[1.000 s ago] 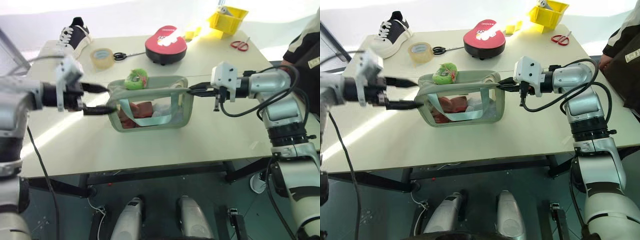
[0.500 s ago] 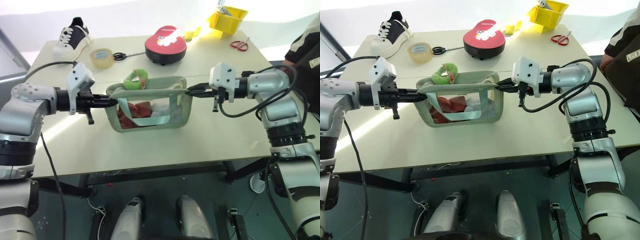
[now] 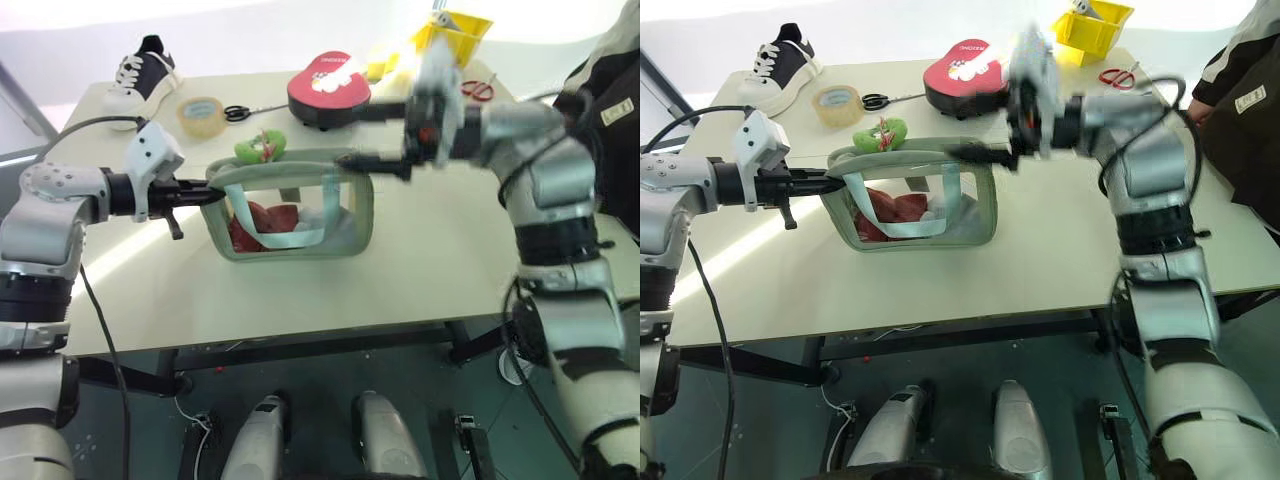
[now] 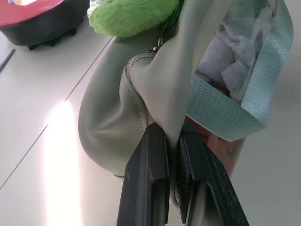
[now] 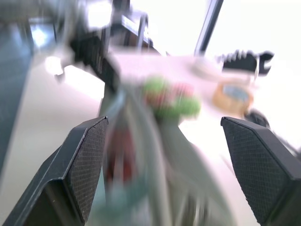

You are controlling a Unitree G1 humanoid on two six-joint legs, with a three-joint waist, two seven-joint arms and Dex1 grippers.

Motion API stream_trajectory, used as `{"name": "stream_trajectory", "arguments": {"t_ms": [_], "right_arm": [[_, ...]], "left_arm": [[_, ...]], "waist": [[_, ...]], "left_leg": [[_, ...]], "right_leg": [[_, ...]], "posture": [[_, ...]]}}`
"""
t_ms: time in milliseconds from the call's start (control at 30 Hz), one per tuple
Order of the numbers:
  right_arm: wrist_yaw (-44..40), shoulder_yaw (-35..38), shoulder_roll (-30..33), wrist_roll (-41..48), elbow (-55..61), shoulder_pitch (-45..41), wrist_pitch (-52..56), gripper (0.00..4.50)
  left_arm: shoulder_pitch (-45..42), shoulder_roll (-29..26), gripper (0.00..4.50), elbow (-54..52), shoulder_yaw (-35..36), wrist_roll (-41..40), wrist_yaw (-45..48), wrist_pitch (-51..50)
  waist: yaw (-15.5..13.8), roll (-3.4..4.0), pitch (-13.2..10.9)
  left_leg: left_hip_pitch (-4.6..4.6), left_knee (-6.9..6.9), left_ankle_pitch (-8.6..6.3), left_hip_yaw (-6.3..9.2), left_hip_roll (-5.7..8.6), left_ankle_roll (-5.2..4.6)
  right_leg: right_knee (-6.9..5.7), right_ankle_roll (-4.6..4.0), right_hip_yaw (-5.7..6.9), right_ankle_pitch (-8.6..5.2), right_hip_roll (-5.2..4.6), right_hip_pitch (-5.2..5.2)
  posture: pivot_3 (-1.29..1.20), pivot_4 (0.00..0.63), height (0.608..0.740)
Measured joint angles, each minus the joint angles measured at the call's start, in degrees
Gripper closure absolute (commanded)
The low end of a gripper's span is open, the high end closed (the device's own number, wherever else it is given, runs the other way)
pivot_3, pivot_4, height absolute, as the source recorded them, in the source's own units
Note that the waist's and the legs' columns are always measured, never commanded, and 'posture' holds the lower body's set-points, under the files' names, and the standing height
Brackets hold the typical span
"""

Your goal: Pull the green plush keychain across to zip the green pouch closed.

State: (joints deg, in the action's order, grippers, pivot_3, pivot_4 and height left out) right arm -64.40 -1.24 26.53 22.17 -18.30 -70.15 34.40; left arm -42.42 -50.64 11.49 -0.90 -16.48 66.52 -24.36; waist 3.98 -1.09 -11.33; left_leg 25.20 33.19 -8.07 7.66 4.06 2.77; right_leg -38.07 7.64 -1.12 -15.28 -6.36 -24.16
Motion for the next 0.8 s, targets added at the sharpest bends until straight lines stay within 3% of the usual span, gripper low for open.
{"name": "stream_trajectory", "arguments": {"t_ms": [133, 300, 467, 600, 800], "right_arm": [[10.5, -1.2, -7.5, -4.1, -15.1, -6.2, 0.4, 0.36], [12.9, -4.1, -14.1, -7.5, -29.0, -9.7, 3.9, 0.36], [11.7, -5.5, -15.8, -10.7, -34.8, -12.0, 2.4, 0.36], [9.3, -4.6, -16.4, -10.5, -35.3, -12.3, 3.2, 1.53], [8.3, -2.4, -16.1, -9.9, -35.5, -14.3, 3.5, 4.45]], "left_arm": [[0.8, -0.6, 4.50, -1.7, 0.1, -0.4, 1.1, -0.2], [1.4, -0.9, 4.50, -3.4, 0.4, -0.5, 1.4, -0.7], [2.3, -0.9, 4.50, -5.0, 0.7, -0.6, 0.9, -1.7], [4.0, -0.9, 4.50, -6.7, 2.1, -1.2, 0.3, -2.6], [4.7, -1.0, 4.50, -8.2, 2.4, -1.7, -0.4, -3.9]], "waist": [[0.0, -0.06, 0.0], [0.1, -0.03, 0.0], [0.0, -0.04, 0.0], [0.1, -0.04, 0.0], [0.1, -0.04, 0.0]], "left_leg": [[-0.04, 0.01, 0.01, -0.02, 0.02, 0.01], [0.02, -0.05, 0.02, -0.05, 0.02, 0.02], [0.03, -0.02, 0.03, -0.03, 0.03, 0.03], [0.03, -0.03, 0.03, -0.02, 0.02, 0.03], [0.03, -0.03, 0.02, -0.02, 0.01, 0.04]], "right_leg": [[0.00, -0.01, -0.01, 0.01, 0.00, 0.06], [-0.04, -0.02, -0.08, 0.01, 0.02, -0.11], [-0.04, -0.01, -0.07, 0.01, 0.04, -0.07], [-0.05, -0.01, -0.07, 0.01, 0.06, -0.08], [-0.04, -0.01, -0.07, 0.01, 0.06, -0.08]], "posture": [[0.00, 0.150, 0.740], [0.00, 0.150, 0.740], [0.00, 0.150, 0.740], [0.00, 0.150, 0.740], [0.00, 0.150, 0.740]]}}
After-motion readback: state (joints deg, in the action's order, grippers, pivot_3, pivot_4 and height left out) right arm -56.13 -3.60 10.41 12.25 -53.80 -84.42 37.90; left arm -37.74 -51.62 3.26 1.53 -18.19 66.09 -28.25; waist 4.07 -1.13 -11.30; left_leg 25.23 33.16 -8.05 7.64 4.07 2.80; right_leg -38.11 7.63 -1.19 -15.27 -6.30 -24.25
